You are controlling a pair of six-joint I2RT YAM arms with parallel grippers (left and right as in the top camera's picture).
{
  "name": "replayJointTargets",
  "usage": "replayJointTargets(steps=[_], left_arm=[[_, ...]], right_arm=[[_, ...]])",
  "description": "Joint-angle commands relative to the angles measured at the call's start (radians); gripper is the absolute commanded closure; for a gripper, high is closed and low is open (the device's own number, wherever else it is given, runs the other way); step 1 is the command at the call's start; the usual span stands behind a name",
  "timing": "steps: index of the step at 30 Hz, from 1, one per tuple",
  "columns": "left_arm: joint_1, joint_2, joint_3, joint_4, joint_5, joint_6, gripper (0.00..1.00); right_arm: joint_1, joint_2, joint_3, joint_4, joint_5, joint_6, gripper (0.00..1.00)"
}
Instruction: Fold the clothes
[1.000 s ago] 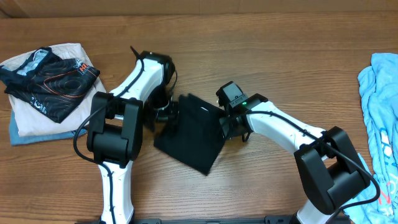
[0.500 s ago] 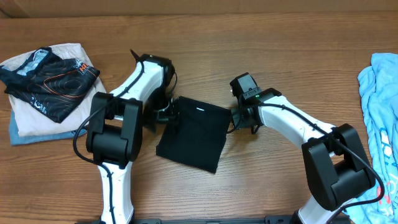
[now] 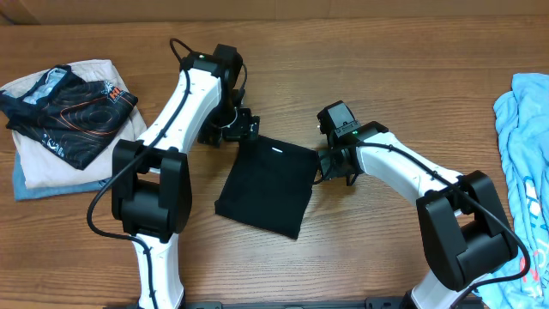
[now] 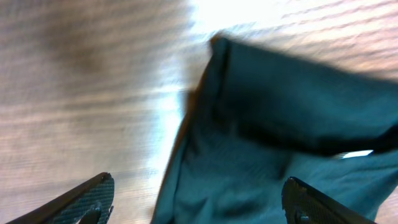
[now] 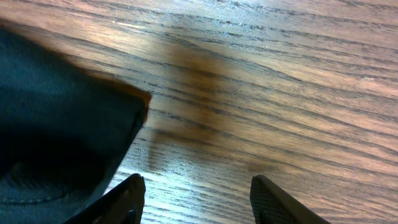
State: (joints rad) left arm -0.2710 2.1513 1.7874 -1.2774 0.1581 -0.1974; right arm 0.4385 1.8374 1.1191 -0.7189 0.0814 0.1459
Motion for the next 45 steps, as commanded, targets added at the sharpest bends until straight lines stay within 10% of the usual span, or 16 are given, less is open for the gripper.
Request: replayJointTargets(steps=[1, 17, 37, 45], left_arm=[[-0.016, -0.013, -0.019, 0.033, 0.028, 0.044, 0.1], [-0.021, -0.013, -0.221, 0.377, 0.259, 0.138, 0.1], [-0.02, -0.015, -0.266, 0.417, 0.174, 0.231, 0.0], [0.042, -0.016, -0.044, 0.192, 0.123, 0.254, 0.0]], right_arm=[[0.0, -0.011, 0.0, -0.004, -0.008, 0.007, 0.42], [0.0, -0.011, 0.0, -0.013, -0.008, 0.007, 0.42], [0.0, -0.011, 0.0, -0.035, -0.008, 0.007, 0.41], [0.0, -0.011, 0.0, -0.05, -0.007, 0.007, 0.41]])
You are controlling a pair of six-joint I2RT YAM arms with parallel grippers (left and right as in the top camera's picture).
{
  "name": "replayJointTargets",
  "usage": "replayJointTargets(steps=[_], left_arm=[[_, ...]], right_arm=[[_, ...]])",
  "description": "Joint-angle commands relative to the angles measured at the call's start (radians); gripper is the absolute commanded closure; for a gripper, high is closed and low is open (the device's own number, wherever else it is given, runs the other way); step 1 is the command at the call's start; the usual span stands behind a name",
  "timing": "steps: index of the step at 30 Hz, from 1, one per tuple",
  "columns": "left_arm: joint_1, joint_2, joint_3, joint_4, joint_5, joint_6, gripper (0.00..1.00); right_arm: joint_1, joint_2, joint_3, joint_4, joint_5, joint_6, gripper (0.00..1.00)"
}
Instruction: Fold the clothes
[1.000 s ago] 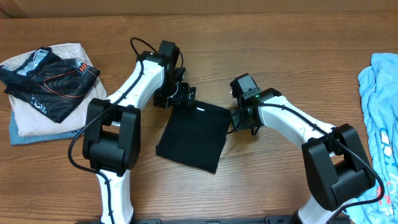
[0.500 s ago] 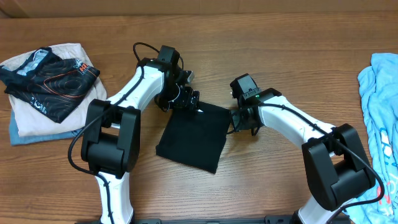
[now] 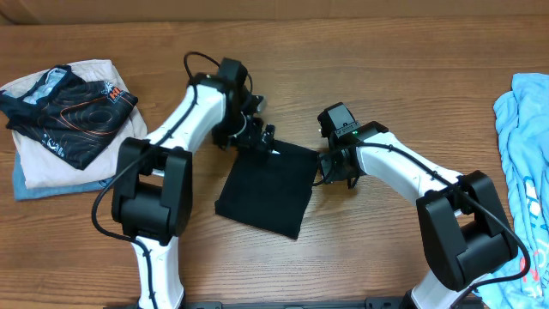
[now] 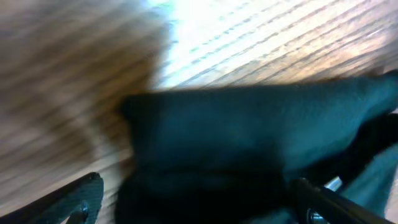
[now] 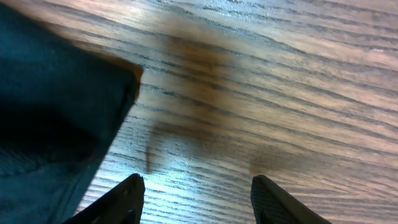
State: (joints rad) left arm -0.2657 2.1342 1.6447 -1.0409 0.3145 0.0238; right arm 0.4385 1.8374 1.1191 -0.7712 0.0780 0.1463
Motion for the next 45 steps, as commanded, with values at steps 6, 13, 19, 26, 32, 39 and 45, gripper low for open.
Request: replayJointTargets(steps=[6, 13, 19, 26, 32, 39, 45], left_arm=[[0.065, 0.005, 0.158, -0.138, 0.05, 0.149, 0.0], [0.064, 0.007, 0.071, -0.177, 0.083, 0.284, 0.0], [0.064, 0.008, -0.049, -0.059, 0.125, 0.298, 0.0], [0.062, 0.026, -0.114, 0.083, 0.179, 0.294, 0.0], [0.058, 0.057, -0.118, 0.119, 0.3, 0.294, 0.0], [0.034, 0.079, -0.129, 0.129, 0.303, 0.294, 0.0], [0.029, 0.116, -0.133, 0.128, 0.277, 0.289, 0.0]], right_arm=[[0.0, -0.011, 0.0, 0.002, -0.004, 0.007, 0.41], [0.0, -0.011, 0.0, -0.002, -0.004, 0.007, 0.41], [0.0, -0.011, 0.0, -0.002, -0.004, 0.007, 0.41], [0.0, -0.011, 0.0, -0.005, -0.004, 0.007, 0.41], [0.0, -0.011, 0.0, -0.009, -0.004, 0.007, 0.41], [0.0, -0.011, 0.0, -0.013, -0.004, 0.007, 0.41], [0.0, -0.011, 0.0, -0.024, -0.004, 0.007, 0.41]])
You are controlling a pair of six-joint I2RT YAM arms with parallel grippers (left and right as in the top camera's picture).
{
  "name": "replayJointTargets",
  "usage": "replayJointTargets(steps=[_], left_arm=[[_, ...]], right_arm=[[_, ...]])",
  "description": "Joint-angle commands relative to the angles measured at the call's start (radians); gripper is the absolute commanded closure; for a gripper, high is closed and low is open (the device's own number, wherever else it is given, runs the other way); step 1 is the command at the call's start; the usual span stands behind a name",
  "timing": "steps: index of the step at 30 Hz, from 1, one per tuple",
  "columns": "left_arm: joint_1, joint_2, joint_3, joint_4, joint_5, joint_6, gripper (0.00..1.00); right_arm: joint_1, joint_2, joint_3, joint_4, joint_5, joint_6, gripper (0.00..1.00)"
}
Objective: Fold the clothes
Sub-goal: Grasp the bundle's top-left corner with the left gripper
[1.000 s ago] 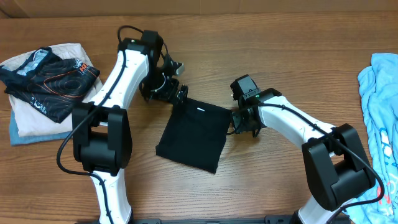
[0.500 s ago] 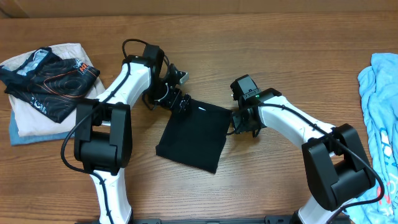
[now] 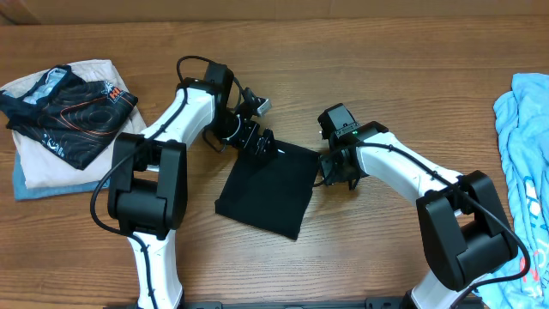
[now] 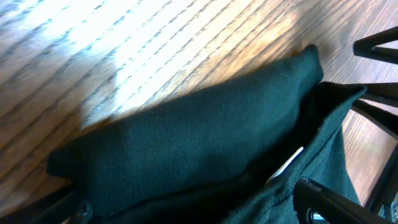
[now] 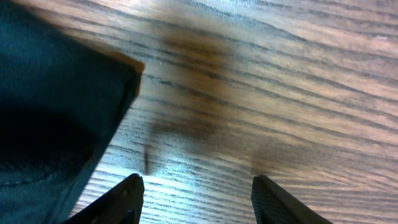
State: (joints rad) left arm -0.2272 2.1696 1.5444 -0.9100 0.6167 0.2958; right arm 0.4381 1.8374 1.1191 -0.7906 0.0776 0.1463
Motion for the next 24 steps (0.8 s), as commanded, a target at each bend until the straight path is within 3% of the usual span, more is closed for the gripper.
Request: replayJointTargets(steps=[1, 6, 10, 17, 21, 24], left_arm=[[-0.01, 0.089, -0.032, -0.004, -0.025, 0.017, 0.01], [-0.009, 0.116, -0.033, -0.004, -0.025, 0.017, 0.09], [-0.009, 0.116, -0.032, 0.005, -0.072, 0.018, 0.35], [-0.007, 0.116, -0.032, 0.009, -0.104, 0.018, 0.62], [-0.007, 0.115, -0.025, 0.011, -0.104, 0.018, 0.95], [-0.007, 0.113, 0.002, 0.001, -0.103, 0.014, 0.96]], right_arm=[[0.0, -0.011, 0.0, -0.005, -0.003, 0.007, 0.41], [0.0, -0.011, 0.0, -0.006, -0.003, 0.007, 0.41], [0.0, -0.011, 0.0, -0.005, -0.003, 0.007, 0.41], [0.0, -0.011, 0.0, -0.006, -0.003, 0.007, 0.4], [0.0, -0.011, 0.0, -0.009, -0.003, 0.007, 0.4], [0.0, -0.011, 0.0, -0.008, -0.003, 0.007, 0.4]])
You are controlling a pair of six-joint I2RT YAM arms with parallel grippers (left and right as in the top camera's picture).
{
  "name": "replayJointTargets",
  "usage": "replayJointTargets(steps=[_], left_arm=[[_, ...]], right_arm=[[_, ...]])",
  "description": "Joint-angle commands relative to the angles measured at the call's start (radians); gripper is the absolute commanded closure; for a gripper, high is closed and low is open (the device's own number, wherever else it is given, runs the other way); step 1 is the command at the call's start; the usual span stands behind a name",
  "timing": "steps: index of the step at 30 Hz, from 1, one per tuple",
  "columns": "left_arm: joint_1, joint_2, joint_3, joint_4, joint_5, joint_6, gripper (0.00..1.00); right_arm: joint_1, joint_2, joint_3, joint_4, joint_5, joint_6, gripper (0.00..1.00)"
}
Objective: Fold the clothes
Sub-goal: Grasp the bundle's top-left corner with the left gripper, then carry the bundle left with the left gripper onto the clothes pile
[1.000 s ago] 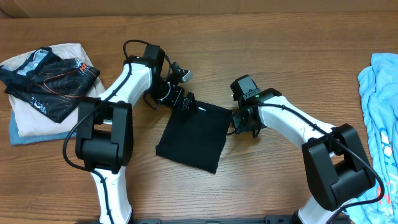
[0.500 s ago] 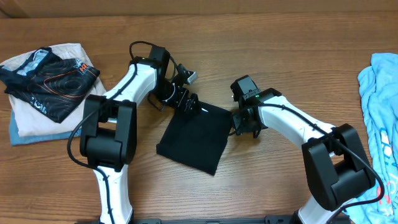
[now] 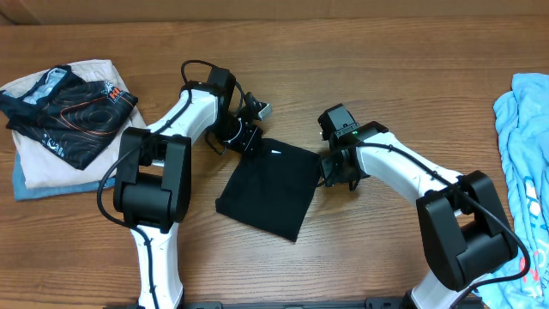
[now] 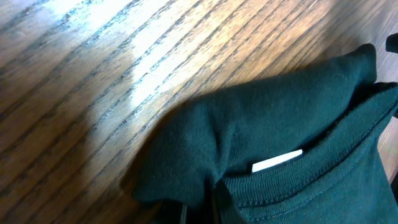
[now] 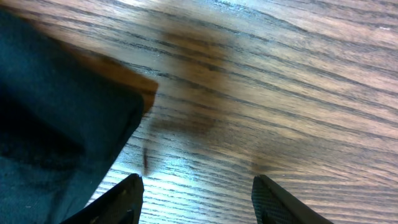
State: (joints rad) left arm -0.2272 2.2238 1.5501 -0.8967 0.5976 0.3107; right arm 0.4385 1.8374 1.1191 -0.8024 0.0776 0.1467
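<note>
A black garment point(image 3: 268, 187) lies folded into a rough rectangle at the table's middle. My left gripper point(image 3: 250, 140) sits at its top left corner. In the left wrist view the gripper point(image 4: 208, 208) is shut on a pinch of the cloth point(image 4: 280, 124) just beside the collar and its white tag point(image 4: 277, 160). My right gripper point(image 3: 328, 174) stands open at the garment's right edge. In the right wrist view its fingers point(image 5: 124, 199) straddle bare wood, with the garment's corner point(image 5: 56, 143) to their left and nothing held.
A stack of folded clothes point(image 3: 60, 112) lies at the far left, topped by a dark patterned shirt. A light blue garment point(image 3: 523, 146) hangs in at the right edge. Both arms reach in from the near edge of the wooden table point(image 3: 386, 69).
My left gripper was open, its fingers wide apart on either side of the collar edge; now it is shut on the cloth there. The right gripper stays open in nearly the same spot.
My left gripper was open beside the garment's top left corner. Then it stood over the top edge, still open, and later turned with the collar between its fingers. Now it pinches that edge. The right gripper has stayed open at the right edge throughout.
</note>
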Motion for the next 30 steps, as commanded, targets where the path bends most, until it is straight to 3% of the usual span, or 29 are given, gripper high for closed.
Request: replayJointTargets(steps=[1, 6, 11, 18, 30], left_arm=[[-0.007, 0.058, 0.01, -0.019, -0.084, -0.001, 0.96], [-0.002, 0.037, 0.124, -0.101, -0.14, -0.04, 0.96], [0.024, -0.019, 0.266, -0.211, -0.321, -0.161, 0.96], [0.117, -0.204, 0.321, -0.291, -0.595, -0.304, 0.96], [0.304, -0.455, 0.321, -0.272, -0.743, -0.306, 0.96]], right_arm=[[0.0, -0.011, 0.0, 0.004, -0.001, 0.006, 0.4], [-0.001, -0.011, 0.0, -0.005, 0.03, 0.037, 0.4], [-0.01, -0.02, 0.033, -0.047, 0.143, 0.141, 0.38], [-0.041, -0.092, 0.113, -0.091, 0.195, 0.146, 0.37], [-0.066, -0.186, 0.127, -0.122, 0.195, 0.137, 0.37]])
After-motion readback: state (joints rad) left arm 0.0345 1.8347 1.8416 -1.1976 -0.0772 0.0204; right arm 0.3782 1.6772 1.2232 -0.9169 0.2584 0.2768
